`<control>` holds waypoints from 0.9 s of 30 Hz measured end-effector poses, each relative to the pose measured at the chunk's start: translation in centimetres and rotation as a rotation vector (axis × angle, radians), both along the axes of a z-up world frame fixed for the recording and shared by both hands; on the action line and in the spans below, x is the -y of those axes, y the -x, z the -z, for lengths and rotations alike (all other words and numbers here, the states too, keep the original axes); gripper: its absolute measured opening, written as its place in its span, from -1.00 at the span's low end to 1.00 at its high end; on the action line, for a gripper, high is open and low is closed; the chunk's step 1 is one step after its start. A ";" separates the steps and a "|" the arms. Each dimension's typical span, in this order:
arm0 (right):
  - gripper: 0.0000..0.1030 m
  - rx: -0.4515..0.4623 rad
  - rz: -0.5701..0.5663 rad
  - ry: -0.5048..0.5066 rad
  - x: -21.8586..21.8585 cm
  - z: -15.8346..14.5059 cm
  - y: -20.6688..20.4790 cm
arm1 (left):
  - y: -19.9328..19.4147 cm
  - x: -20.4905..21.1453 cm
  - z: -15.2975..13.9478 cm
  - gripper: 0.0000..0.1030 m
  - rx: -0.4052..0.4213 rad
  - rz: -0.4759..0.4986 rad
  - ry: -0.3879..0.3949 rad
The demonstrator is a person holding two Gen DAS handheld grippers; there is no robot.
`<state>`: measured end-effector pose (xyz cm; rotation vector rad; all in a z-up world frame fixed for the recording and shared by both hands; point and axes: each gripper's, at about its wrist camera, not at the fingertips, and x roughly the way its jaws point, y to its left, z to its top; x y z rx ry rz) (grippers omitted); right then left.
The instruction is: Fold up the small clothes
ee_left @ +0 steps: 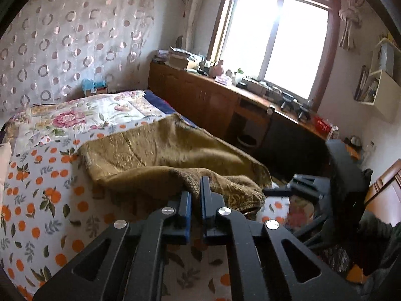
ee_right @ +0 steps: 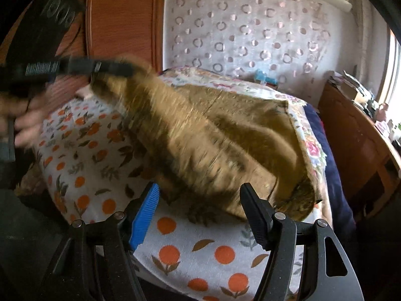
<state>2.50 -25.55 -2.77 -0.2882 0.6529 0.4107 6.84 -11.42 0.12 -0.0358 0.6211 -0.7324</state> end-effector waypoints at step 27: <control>-0.86 0.217 0.134 0.074 2.5 -5.8 -9.5 | -5.5 -3.6 -0.2 -0.88 0.026 -0.144 -0.032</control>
